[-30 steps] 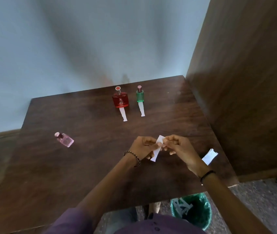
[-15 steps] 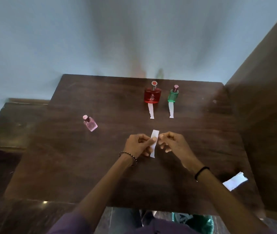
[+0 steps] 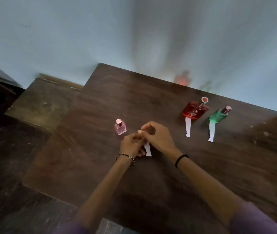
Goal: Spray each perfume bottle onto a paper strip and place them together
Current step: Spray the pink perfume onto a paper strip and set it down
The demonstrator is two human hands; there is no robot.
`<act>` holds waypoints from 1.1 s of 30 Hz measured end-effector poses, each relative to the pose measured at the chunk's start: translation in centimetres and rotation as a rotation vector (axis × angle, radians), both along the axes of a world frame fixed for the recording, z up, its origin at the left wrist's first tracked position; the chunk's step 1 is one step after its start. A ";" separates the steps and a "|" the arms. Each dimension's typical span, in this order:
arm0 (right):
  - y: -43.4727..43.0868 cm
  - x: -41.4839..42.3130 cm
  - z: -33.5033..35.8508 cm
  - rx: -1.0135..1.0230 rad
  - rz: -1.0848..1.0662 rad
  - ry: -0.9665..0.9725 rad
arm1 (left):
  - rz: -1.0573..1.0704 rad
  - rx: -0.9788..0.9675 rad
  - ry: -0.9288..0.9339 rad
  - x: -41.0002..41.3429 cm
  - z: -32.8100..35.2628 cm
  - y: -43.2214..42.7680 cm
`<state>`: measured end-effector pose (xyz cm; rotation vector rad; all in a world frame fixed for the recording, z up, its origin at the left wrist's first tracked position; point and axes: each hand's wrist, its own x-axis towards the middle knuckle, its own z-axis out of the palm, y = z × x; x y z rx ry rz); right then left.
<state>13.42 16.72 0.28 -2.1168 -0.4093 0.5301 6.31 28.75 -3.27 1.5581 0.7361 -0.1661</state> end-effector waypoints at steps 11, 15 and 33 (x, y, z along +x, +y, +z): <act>7.2 1.9 -1.0 -0.055 0.346 -0.071 | -0.024 0.038 0.060 -0.7 -1.3 0.9; 4.5 1.0 -0.4 0.046 0.158 0.005 | -0.043 0.029 0.016 -1.4 -0.9 0.4; -16.2 -10.6 2.9 0.593 -0.288 0.510 | -0.423 0.204 -0.367 -2.4 5.4 -10.4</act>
